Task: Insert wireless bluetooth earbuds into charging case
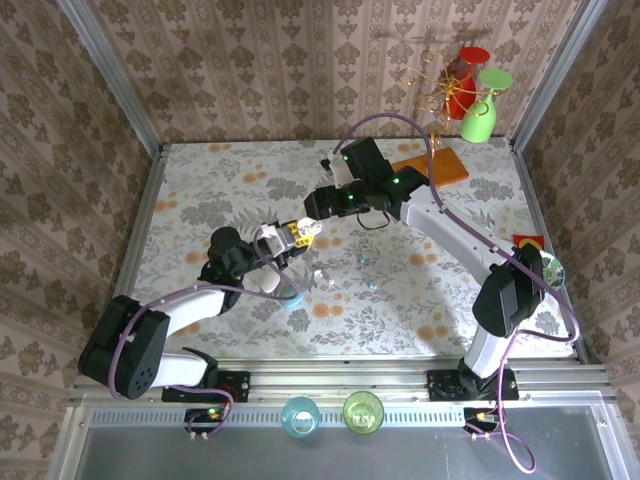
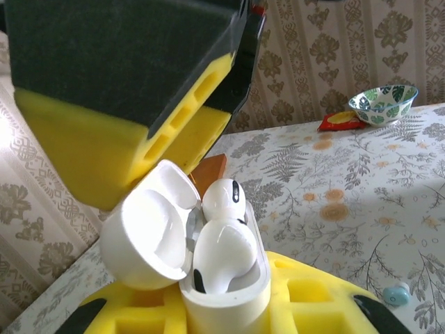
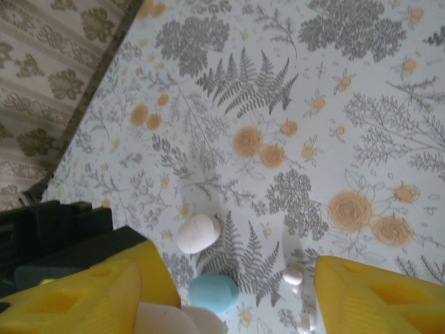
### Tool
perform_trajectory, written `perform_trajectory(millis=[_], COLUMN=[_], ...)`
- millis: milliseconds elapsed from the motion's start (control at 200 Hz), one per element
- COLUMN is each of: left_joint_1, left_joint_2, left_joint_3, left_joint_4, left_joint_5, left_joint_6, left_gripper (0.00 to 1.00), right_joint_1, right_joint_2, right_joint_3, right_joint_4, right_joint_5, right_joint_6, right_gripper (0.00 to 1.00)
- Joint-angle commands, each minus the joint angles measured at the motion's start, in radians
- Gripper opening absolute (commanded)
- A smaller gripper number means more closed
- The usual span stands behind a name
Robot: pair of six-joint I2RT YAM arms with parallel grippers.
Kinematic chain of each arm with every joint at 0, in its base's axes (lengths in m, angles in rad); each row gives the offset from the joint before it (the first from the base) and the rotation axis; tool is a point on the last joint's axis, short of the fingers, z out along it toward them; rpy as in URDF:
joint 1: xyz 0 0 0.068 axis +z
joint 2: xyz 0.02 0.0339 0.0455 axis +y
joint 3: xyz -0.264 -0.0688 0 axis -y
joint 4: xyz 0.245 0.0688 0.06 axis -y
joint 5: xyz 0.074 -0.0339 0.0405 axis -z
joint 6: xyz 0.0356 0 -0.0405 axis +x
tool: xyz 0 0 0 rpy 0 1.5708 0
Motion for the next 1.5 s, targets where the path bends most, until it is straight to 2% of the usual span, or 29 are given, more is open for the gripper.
perform_trajectory(millis=[0, 170, 220, 370, 400, 445, 560, 710, 845, 985, 1090, 1200, 1320, 1435, 1470, 1495], left_joint_1=[0.005, 0.006, 0.007, 0.021, 0.021, 0.051, 0.054, 0.053, 0.047, 0.042, 0.043, 0.045, 0.046, 0.052, 0.053, 0.055], left_joint_2=[-0.032, -0.022, -0.018, -0.027, -0.03, -0.037, -0.056, -0.065, -0.043, -0.003, 0.032, 0.071, 0.097, 0.103, 0.101, 0.097], left_joint_3=[0.004, 0.017, 0.023, 0.066, 0.078, 0.086, 0.083, 0.097, 0.107, 0.133, 0.13, 0.136, 0.139, 0.123, 0.117, 0.114], left_joint_4=[0.01, 0.016, 0.02, -0.067, -0.093, -0.115, -0.088, -0.057, 0.012, 0.038, 0.14, 0.215, 0.24, 0.271, 0.273, 0.273], left_joint_5=[-0.05, -0.05, -0.089, -0.072, -0.064, 0.006, 0.126, 0.252, 0.29, 0.306, 0.304, 0.312, 0.322, 0.32, 0.317, 0.311], left_joint_6=[0.016, -0.053, -0.093, -0.296, -0.34, -0.389, -0.51, -0.661, -0.762, -0.83, -0.881, -0.933, -0.944, -0.932, -0.919, -0.904], left_gripper=[0.0, 0.0, 0.0, 0.0, 0.0, 0.0, 0.0, 0.0, 0.0, 0.0, 0.0, 0.0, 0.0, 0.0, 0.08, 0.19], right_joint_1=[0.003, 0.006, 0.008, 0.001, 0.0, -0.004, -0.027, -0.07, -0.089, -0.088, -0.089, -0.089, -0.089, -0.089, -0.089, -0.091], right_joint_2=[-0.019, -0.052, -0.07, -0.185, -0.212, -0.248, -0.309, -0.298, -0.265, -0.231, -0.21, -0.201, -0.206, -0.212, -0.213, -0.215], right_joint_3=[-0.002, -0.022, -0.033, -0.156, -0.194, -0.256, -0.363, -0.395, -0.394, -0.376, -0.373, -0.376, -0.386, -0.39, -0.392, -0.395], right_joint_4=[-0.116, -0.17, -0.168, 0.002, 0.056, 0.149, 0.306, 0.379, 0.418, 0.418, 0.415, 0.416, 0.424, 0.427, 0.429, 0.433], right_joint_5=[-0.046, -0.054, -0.038, -0.039, -0.062, -0.104, -0.246, -0.423, -0.51, -0.584, -0.602, -0.622, -0.615, -0.594, -0.577, -0.564], right_joint_6=[-0.056, -0.115, -0.129, -0.149, -0.159, -0.168, -0.198, -0.214, -0.203, -0.205, -0.206, -0.203, -0.198, -0.192, -0.188, -0.184], right_gripper=[0.68, 0.68, 0.68, 0.68, 0.68, 0.69, 0.65, 0.61, 0.55, 0.5, 0.5, 0.41, 0.24, 0.19, 0.18, 0.18])
